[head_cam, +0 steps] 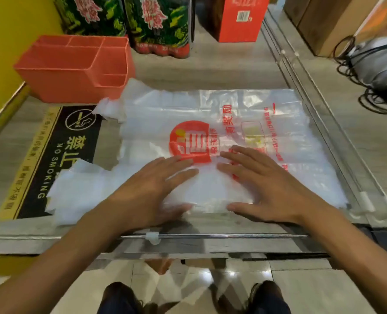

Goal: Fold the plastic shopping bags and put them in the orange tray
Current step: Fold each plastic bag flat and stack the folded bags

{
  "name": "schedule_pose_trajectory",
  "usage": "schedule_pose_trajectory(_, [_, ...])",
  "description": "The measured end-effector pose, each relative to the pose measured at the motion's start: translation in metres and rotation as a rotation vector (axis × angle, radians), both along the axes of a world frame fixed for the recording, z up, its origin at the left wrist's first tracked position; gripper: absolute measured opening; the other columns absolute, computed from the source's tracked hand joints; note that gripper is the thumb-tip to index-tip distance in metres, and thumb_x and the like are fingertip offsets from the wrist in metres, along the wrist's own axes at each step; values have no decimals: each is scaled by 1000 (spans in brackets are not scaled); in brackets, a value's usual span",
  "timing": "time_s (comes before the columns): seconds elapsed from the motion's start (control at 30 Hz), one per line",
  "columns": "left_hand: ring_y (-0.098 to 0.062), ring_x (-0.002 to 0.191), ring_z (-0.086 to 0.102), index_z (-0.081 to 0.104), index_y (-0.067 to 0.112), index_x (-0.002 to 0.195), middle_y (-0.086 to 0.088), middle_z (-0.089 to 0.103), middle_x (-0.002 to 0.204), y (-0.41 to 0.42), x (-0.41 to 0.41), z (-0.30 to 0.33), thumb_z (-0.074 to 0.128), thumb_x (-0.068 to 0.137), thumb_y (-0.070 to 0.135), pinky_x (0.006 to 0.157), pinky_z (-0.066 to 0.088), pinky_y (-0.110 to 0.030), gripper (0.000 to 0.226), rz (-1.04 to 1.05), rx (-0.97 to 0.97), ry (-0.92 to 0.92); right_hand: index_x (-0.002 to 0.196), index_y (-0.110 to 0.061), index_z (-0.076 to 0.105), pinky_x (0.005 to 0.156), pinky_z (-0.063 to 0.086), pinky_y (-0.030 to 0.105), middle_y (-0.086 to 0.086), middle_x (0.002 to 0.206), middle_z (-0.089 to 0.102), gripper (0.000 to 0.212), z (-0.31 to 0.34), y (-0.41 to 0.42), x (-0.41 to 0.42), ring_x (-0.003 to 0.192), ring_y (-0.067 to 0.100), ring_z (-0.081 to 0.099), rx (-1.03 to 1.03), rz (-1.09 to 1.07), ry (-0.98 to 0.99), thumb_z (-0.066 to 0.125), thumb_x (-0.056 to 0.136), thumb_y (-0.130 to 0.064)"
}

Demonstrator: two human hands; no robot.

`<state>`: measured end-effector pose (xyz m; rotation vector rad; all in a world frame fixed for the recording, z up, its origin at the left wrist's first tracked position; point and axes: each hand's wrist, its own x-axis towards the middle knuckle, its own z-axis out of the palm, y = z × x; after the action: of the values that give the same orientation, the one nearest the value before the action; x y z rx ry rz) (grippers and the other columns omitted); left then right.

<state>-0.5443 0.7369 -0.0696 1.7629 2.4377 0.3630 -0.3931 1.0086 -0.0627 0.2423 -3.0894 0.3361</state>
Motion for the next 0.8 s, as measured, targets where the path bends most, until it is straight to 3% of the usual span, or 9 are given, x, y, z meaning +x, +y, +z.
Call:
schedule_pose_trajectory(0.13, [-4,153,0,10,45,157,18,5,167,2,1,-7,31,88,81,126,12,-37,81,12,-61,10,156,-35,32,121,25,49,-13,164,23,84,-3,-1,1,154,14,15,38,20,12,51,87,-79])
schedule_pose_trajectory(0.27, [0,152,2,12,44,157,21,4,166,-4,4,-7,32,95,77,121,2,-25,73,-8,-15,41,156,-35,30,122,24,47,-12,164,24,84,-2,-6,2,153,13,15,76,32,13,47,87,-80])
schedule_pose_trajectory(0.4, [-7,151,16,23,37,157,13,17,166,-5,6,-6,35,95,74,123,18,-31,73,-34,1,87,156,-39,28,125,18,36,-17,164,23,80,-3,-9,9,152,6,15,71,31,23,45,89,-80])
schedule_pose_trajectory(0.53, [-5,150,19,24,40,157,15,19,165,-4,5,-6,35,94,76,122,19,-29,74,-23,4,92,155,-44,26,122,12,29,-22,163,19,79,-3,-9,10,151,0,12,81,27,28,44,88,-81])
schedule_pose_trajectory(0.8, [-3,147,25,30,38,155,17,25,162,-4,9,-5,44,91,74,122,23,-29,75,25,-5,50,152,-49,31,122,21,33,-28,160,21,72,0,-12,18,146,-4,18,0,-34,-13,48,88,-77])
